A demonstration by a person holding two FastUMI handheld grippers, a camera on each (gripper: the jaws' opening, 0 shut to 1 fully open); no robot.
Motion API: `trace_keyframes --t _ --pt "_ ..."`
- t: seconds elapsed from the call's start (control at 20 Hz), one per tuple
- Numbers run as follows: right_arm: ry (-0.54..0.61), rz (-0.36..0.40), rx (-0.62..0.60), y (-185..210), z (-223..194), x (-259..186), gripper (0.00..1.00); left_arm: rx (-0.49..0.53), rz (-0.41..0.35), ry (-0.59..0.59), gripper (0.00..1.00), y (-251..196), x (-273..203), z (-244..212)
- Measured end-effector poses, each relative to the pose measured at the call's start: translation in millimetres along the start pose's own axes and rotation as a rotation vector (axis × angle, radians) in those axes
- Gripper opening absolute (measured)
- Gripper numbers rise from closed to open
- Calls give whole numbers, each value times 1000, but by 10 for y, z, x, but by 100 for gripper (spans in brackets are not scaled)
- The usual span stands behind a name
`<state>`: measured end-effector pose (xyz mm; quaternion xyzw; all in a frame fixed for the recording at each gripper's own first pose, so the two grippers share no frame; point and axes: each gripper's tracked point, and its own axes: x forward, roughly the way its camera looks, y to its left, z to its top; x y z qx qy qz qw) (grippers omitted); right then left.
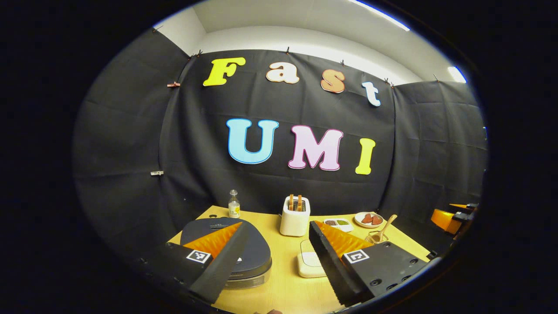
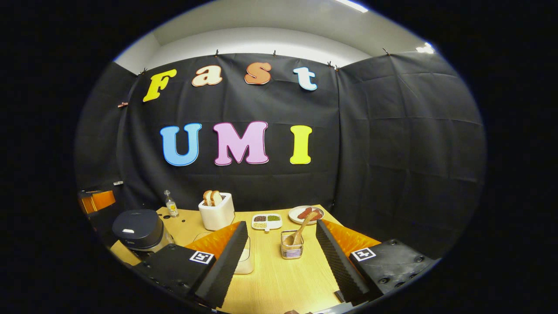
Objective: Close the left gripper, press the button to open the rice cooker; take a wooden spoon from the chopstick holder with the right hand, scoop a spoonful of rice and pour it into the rice cooker, then put the wooden spoon back into the chopstick holder.
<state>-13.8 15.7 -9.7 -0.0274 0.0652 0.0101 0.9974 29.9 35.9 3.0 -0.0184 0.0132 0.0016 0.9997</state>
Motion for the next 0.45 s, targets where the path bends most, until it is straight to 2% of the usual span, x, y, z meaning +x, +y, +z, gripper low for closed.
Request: trace_keyframes --t 0.25,0.45 --pt "-19 33 40 154 88 147 98 -22 -3 13 95 -36 151 -11" --pt "-29 34 35 113 145 307 98 -14 24 37 95 34 187 -61"
